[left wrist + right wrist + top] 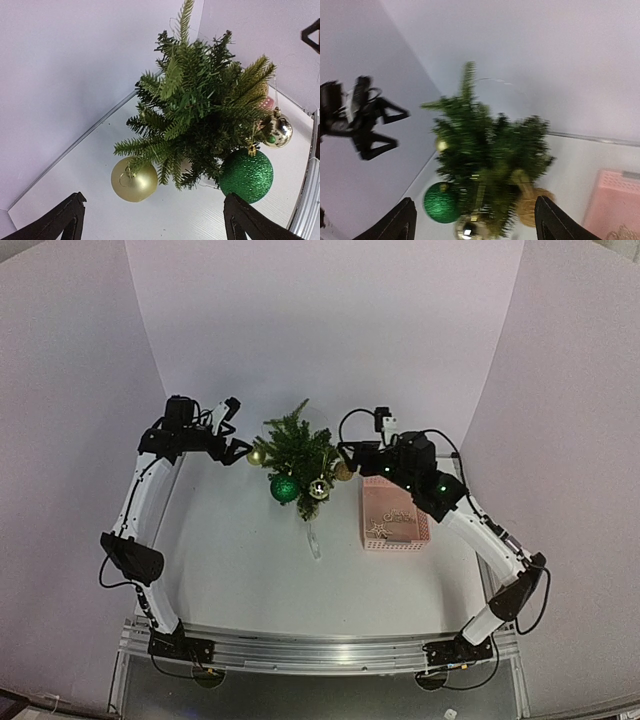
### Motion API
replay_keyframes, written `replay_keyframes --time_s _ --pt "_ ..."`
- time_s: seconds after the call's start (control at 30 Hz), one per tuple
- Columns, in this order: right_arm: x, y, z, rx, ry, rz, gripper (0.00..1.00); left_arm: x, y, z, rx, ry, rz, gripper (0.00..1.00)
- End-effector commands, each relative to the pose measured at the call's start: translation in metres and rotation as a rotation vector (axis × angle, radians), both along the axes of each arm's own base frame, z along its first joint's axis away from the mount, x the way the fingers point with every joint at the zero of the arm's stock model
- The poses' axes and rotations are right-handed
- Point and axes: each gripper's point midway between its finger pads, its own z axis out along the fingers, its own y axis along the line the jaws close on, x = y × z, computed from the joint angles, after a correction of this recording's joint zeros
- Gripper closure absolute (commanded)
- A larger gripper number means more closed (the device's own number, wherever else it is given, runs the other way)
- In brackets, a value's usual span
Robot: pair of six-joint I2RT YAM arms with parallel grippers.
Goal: Decorate the small christmas tree
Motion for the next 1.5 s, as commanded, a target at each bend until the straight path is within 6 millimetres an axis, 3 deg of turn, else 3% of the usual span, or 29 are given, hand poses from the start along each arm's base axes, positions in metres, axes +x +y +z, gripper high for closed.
replay_keyframes --time_s 0.0,0.13,0.23,0.37,0.5,0.67,0.83,1.0,1.27,1.47 --pt "0.022 -0.104 -0.031 -0.006 0.169 -0.344 0.22 -0.019 0.006 0.037 -0.062 -0.056 -0.014 0.02" --pt "0.03 -0.152 -0.084 -0.097 0.306 -0.482 0.24 -0.019 0.014 0.043 -0.071 -0.059 0.014 0.02" --pt "0.035 -0.171 -0.13 -0.193 0.443 -0.518 0.28 -0.017 0.028 0.047 -0.071 -0.053 0.055 0.02" --pt "0.044 -0.175 -0.19 -0.288 0.637 -0.446 0.33 -0.013 0.053 0.042 -0.056 -0.025 0.127 0.02" --pt "0.048 -0.172 -0.241 -0.361 0.802 -0.378 0.44 -0.007 0.083 0.022 -0.055 0.034 0.228 0.02" --pt "0.049 -0.172 -0.284 -0.475 0.91 -0.328 0.46 0.0 0.115 -0.008 -0.059 0.102 0.359 0.02" --pt "0.057 -0.197 -0.33 -0.535 1.039 -0.385 0.54 0.0 0.118 -0.036 -0.063 0.157 0.381 0.02" --pt "0.072 -0.217 -0.351 -0.569 1.069 -0.435 0.61 0.004 0.117 -0.052 -0.051 0.179 0.371 0.02" --pt "0.075 -0.22 -0.373 -0.612 1.121 -0.42 0.7 0.011 0.118 -0.065 -0.03 0.158 0.361 0.01" --pt "0.09 -0.2 -0.38 -0.561 1.113 -0.322 0.76 0.022 0.118 -0.074 -0.044 0.157 0.374 0.01"
